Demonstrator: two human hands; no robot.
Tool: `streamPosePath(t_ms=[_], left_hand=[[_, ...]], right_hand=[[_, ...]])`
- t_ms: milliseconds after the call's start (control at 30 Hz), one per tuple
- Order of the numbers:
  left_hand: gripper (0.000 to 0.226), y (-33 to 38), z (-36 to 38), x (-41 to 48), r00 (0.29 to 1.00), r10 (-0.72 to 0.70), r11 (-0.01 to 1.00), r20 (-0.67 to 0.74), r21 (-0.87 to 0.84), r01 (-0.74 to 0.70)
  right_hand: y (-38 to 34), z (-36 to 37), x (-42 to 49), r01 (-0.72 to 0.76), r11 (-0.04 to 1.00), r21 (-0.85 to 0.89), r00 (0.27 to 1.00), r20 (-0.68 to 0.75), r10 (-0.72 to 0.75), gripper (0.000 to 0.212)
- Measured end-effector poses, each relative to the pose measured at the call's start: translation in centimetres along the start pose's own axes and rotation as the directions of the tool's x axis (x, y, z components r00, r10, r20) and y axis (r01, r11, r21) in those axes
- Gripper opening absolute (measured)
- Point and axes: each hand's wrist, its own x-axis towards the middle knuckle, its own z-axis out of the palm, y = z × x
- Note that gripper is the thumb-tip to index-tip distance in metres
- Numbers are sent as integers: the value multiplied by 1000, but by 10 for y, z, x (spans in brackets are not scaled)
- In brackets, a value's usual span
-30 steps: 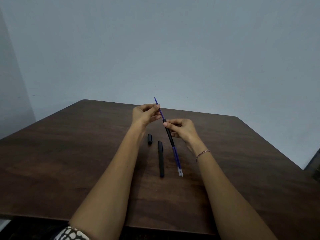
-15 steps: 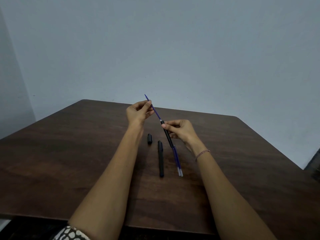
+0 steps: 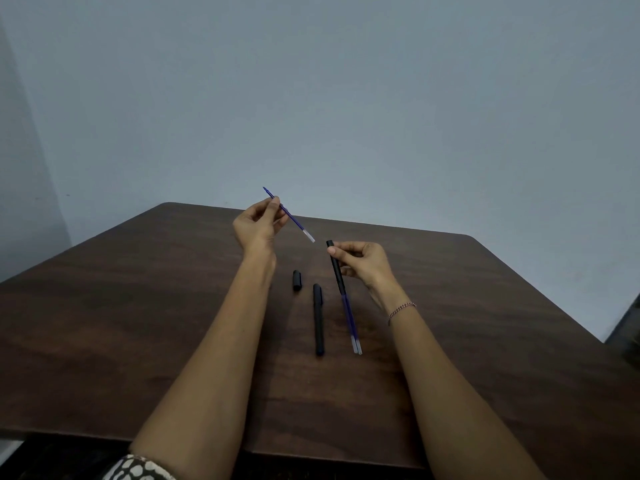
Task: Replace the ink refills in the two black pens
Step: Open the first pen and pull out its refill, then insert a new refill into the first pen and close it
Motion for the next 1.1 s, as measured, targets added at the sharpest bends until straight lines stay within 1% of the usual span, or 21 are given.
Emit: streamPosePath(t_ms=[133, 233, 400, 467, 567, 667, 733, 800, 900, 1100], left_hand=[[17, 7, -5, -1, 1000, -10, 996, -8, 89, 11], [18, 18, -17, 3, 999, -42, 972, -19, 231, 45], [18, 44, -40, 12, 996, -92, 862, -5, 500, 82], [13, 54, -49, 13, 994, -110, 774, -4, 627, 88], [9, 64, -58, 12, 988, -155, 604, -1, 792, 96], [13, 68, -65, 11, 979, -201, 381, -40, 917, 116], [14, 69, -67, 9, 971, -234, 239, -55, 964, 113], [17, 67, -67, 5, 962, -263, 157, -66, 981, 110], [21, 61, -67, -1, 956, -286, 65, -64, 994, 86], [29, 51, -67, -9, 965, -256, -138, -65, 990, 30]], right_hand=[[4, -2, 0, 5, 995, 97, 997, -81, 3, 9], [5, 1, 0, 21, 988, 156, 994, -111, -4, 8], [6, 3, -1, 27, 980, 197, 994, -106, -6, 10], [6, 3, -1, 30, 979, 203, 995, -98, -10, 11], [6, 4, -1, 45, 975, 216, 995, -101, -23, 10], [7, 4, 0, 50, 970, 240, 994, -102, -26, 13], [7, 3, 1, 43, 965, 257, 996, -89, -20, 15], [7, 2, 2, 36, 961, 273, 997, -75, -16, 13], [7, 1, 3, 33, 960, 277, 998, -67, -15, 13], [6, 1, 5, 29, 963, 267, 998, -56, -15, 15]])
